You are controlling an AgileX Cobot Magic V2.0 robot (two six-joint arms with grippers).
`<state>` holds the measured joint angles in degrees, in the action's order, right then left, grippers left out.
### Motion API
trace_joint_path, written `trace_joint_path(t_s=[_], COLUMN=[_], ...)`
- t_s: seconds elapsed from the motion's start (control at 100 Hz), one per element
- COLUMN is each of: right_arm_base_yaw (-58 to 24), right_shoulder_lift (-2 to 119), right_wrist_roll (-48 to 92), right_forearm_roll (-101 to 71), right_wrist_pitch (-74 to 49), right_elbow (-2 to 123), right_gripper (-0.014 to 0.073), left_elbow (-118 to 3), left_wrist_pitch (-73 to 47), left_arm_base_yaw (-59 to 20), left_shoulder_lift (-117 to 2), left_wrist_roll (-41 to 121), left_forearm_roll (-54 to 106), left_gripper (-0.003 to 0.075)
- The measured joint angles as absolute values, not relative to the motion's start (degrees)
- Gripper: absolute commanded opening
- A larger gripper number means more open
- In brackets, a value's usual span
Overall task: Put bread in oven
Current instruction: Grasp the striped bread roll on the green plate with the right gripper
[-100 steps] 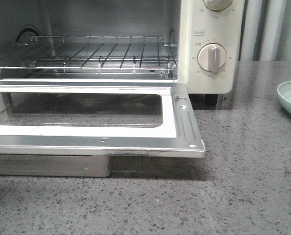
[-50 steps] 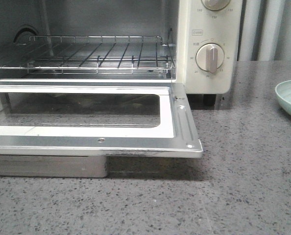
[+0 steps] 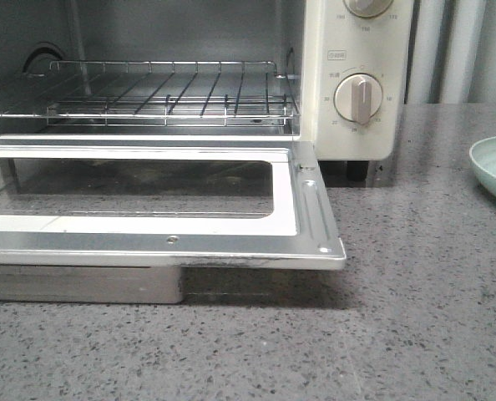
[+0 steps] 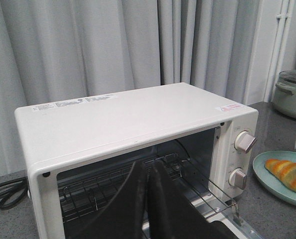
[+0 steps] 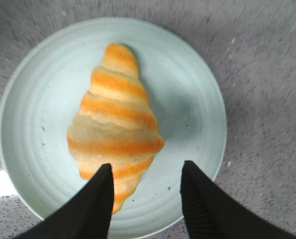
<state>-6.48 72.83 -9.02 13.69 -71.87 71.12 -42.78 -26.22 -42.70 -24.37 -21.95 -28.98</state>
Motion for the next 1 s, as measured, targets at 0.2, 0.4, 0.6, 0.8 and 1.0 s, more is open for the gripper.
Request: trace_joint_path(t_s=[0.2, 0.4, 0.6, 0.8, 1.0], right_arm_base_yaw=[-6.23, -6.23, -6.23, -6.23, -6.23], right_shoulder_lift=[76.18, 79.3, 83.0, 85.35, 85.26], right_wrist_roll=[-9.15, -9.28, -9.28, -9.18, -7.79], right_forearm_roll=[11.47, 10.96, 10.96, 10.96, 11.25], right_wrist_pitch=[-71.28, -70.33, -68.78, -68.78, -69.12], right_elbow=[67.96, 67.26, 67.26, 67.26, 67.36], right_gripper=[0.029, 0.0286, 0.0281, -0.0073, -0.007], left_elbow=[-42.78, -42.78, -42.78, -42.78, -42.78], left_wrist_pitch=[-26.22, -26.22, -26.22, -26.22, -26.22], left_arm_base_yaw=[-42.7, -42.7, -42.7, -42.7, -42.7], left_shoulder_lift=[-24.37, -24.37, -24.37, -24.37, -24.37], left_wrist_roll=[-21.85, -21.85, -21.85, -21.85, -21.85], left_forearm_roll=[-28.98, -29.07, -29.07, -29.23, -29.23], left_gripper=[-0.0021, -0.0022, -0.0021, -0.0022, -0.0021])
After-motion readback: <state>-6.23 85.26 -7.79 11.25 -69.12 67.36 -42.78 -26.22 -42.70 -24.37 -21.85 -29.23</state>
